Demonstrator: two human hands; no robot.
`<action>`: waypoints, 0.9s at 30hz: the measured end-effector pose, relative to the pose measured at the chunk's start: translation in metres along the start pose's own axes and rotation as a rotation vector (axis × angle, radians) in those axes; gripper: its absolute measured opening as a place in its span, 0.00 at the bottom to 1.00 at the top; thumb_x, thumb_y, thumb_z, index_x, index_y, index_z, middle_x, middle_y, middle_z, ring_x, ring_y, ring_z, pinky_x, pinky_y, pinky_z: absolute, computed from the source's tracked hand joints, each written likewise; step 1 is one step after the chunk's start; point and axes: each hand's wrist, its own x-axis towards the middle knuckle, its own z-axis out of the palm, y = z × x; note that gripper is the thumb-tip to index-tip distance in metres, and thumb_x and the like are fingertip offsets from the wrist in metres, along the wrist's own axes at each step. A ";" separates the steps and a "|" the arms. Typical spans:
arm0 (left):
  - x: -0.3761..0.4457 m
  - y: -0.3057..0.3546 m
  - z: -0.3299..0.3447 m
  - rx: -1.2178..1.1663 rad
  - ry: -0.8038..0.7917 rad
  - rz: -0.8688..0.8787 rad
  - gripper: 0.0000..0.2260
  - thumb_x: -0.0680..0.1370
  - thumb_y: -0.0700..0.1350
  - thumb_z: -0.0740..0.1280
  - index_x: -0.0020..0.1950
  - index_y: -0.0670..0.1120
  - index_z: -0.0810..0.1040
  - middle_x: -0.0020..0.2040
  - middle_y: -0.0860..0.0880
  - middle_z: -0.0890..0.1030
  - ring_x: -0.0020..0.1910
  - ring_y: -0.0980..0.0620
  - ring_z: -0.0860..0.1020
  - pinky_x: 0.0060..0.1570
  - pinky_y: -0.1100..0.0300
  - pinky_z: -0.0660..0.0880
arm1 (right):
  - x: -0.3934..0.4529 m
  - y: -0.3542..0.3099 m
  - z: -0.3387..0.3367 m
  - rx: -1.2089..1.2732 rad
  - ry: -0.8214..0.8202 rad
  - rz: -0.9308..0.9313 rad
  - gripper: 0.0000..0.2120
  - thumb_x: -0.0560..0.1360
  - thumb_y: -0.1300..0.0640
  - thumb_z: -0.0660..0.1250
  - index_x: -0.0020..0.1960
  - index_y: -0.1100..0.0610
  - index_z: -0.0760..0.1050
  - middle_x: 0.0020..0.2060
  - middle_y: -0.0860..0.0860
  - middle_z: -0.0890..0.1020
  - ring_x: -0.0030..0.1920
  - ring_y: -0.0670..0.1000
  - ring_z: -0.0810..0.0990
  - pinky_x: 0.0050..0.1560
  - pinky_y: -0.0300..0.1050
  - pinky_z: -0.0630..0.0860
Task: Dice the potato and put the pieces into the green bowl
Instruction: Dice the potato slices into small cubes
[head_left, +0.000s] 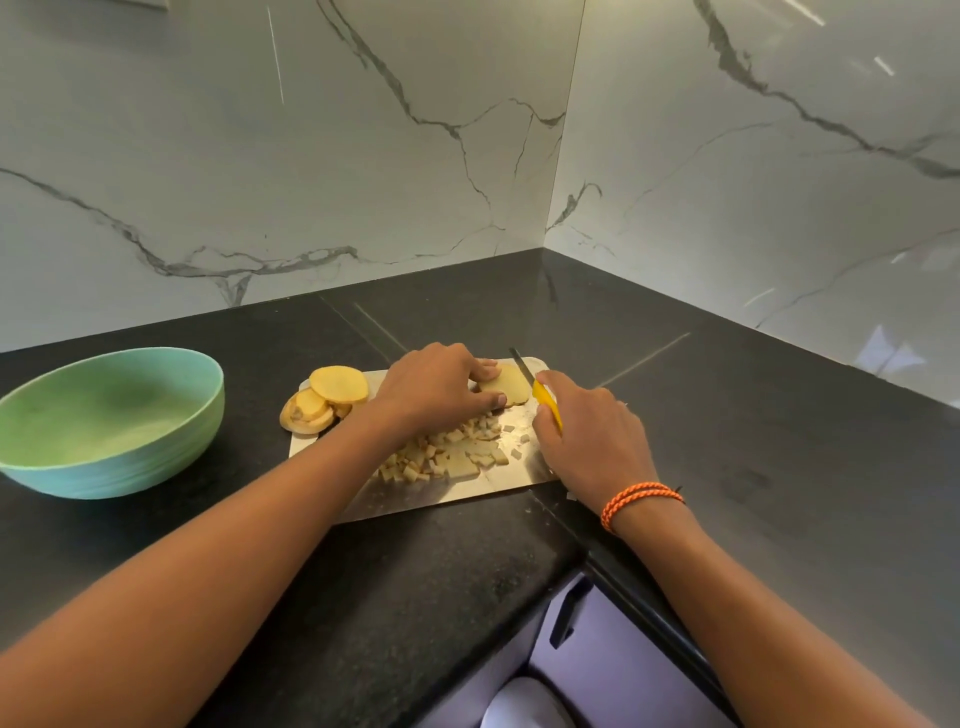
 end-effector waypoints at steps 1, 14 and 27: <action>0.000 0.000 -0.001 0.002 0.005 -0.002 0.24 0.78 0.67 0.69 0.72 0.60 0.79 0.69 0.57 0.81 0.59 0.54 0.82 0.53 0.54 0.81 | 0.000 0.000 -0.001 0.001 0.016 0.008 0.18 0.84 0.51 0.56 0.72 0.50 0.70 0.45 0.55 0.83 0.45 0.59 0.81 0.45 0.53 0.77; 0.005 -0.005 0.007 -0.111 0.023 -0.019 0.25 0.78 0.64 0.71 0.72 0.55 0.80 0.70 0.60 0.79 0.62 0.55 0.81 0.55 0.57 0.78 | 0.000 0.001 0.001 0.003 -0.013 0.027 0.20 0.84 0.51 0.56 0.75 0.48 0.70 0.51 0.56 0.84 0.51 0.59 0.81 0.50 0.54 0.76; 0.004 -0.006 0.007 -0.141 0.043 -0.048 0.25 0.77 0.64 0.73 0.72 0.55 0.80 0.69 0.57 0.81 0.56 0.56 0.82 0.50 0.59 0.77 | 0.006 -0.006 0.003 -0.004 -0.056 0.043 0.18 0.83 0.53 0.57 0.71 0.51 0.72 0.53 0.56 0.82 0.52 0.60 0.80 0.49 0.54 0.75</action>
